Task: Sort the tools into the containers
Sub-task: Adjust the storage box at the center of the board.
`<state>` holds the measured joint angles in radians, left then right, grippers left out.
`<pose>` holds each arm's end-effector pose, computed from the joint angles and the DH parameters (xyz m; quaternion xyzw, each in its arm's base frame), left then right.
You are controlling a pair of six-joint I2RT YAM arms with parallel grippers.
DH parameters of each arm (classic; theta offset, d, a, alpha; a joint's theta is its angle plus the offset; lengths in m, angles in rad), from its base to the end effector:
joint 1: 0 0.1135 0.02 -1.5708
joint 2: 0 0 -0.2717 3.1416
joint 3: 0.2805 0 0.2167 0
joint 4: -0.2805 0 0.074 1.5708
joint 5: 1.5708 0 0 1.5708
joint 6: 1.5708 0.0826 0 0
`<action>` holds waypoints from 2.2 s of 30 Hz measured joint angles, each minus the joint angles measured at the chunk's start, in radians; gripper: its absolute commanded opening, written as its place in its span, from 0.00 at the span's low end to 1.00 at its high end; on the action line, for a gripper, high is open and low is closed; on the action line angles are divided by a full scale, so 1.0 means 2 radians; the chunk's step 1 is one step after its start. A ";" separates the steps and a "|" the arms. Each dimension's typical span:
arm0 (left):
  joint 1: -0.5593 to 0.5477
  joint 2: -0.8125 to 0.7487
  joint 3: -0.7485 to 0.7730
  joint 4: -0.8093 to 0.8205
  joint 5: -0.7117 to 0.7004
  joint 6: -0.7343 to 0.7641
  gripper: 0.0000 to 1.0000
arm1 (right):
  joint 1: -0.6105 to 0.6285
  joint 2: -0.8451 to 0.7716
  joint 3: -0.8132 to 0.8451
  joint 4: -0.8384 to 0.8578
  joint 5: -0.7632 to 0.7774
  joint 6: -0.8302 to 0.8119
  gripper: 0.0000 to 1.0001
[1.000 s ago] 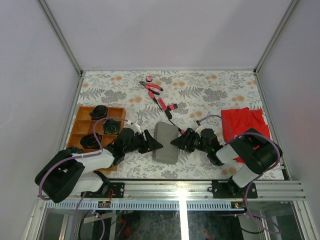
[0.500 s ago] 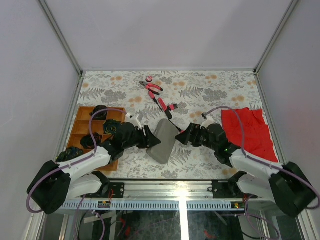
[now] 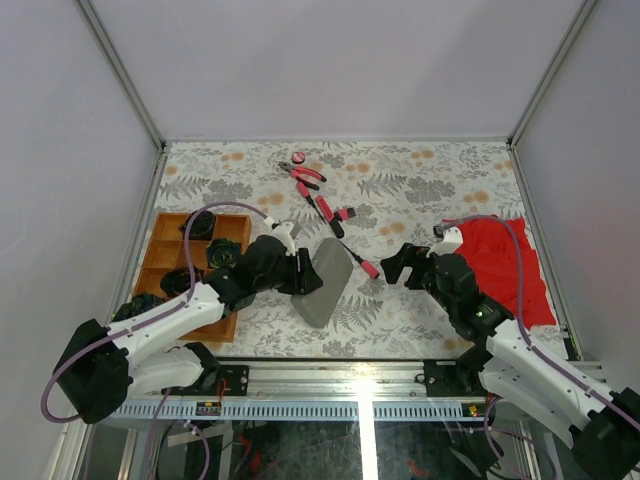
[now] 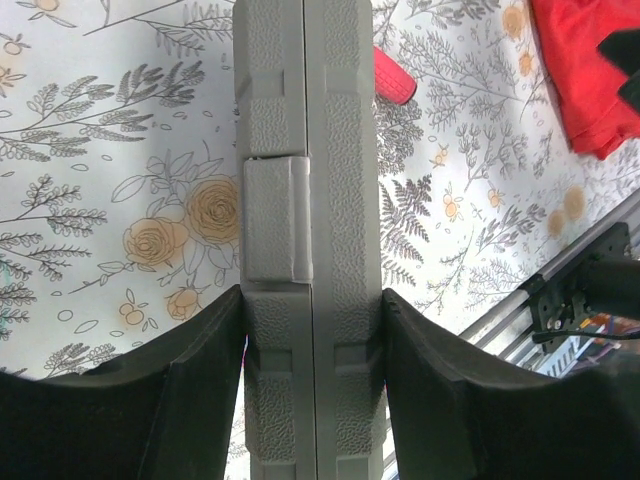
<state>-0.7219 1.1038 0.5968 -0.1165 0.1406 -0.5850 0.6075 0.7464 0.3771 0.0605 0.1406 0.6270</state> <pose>0.1690 -0.1642 0.2165 0.0927 0.8834 -0.3262 0.3233 0.1583 0.0960 0.2314 0.0493 0.8050 0.2944 0.5127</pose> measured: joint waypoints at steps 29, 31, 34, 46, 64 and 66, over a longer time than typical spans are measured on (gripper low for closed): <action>-0.113 0.027 0.131 -0.133 -0.049 0.237 0.00 | 0.000 -0.139 0.023 -0.016 -0.021 -0.147 0.95; -0.113 0.027 0.130 -0.133 -0.044 0.255 0.00 | 0.000 -0.138 0.022 -0.005 -0.040 -0.163 0.95; -0.113 0.026 0.129 -0.131 -0.036 0.278 0.00 | 0.000 -0.130 0.022 0.006 -0.073 -0.188 0.95; -0.114 0.005 0.097 -0.130 -0.015 0.369 0.00 | 0.000 -0.090 0.022 0.028 -0.236 -0.282 0.95; -0.120 -0.011 0.068 -0.132 -0.001 0.451 0.00 | 0.000 -0.015 0.134 -0.096 -0.428 -0.490 0.97; -0.121 -0.011 0.068 -0.133 0.002 0.459 0.00 | 0.000 0.007 0.146 -0.115 -0.447 -0.516 0.97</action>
<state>-0.9646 1.0813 0.7322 -0.3817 0.1444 0.3325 0.6079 0.7597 0.6689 -0.1699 -0.7536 -0.4053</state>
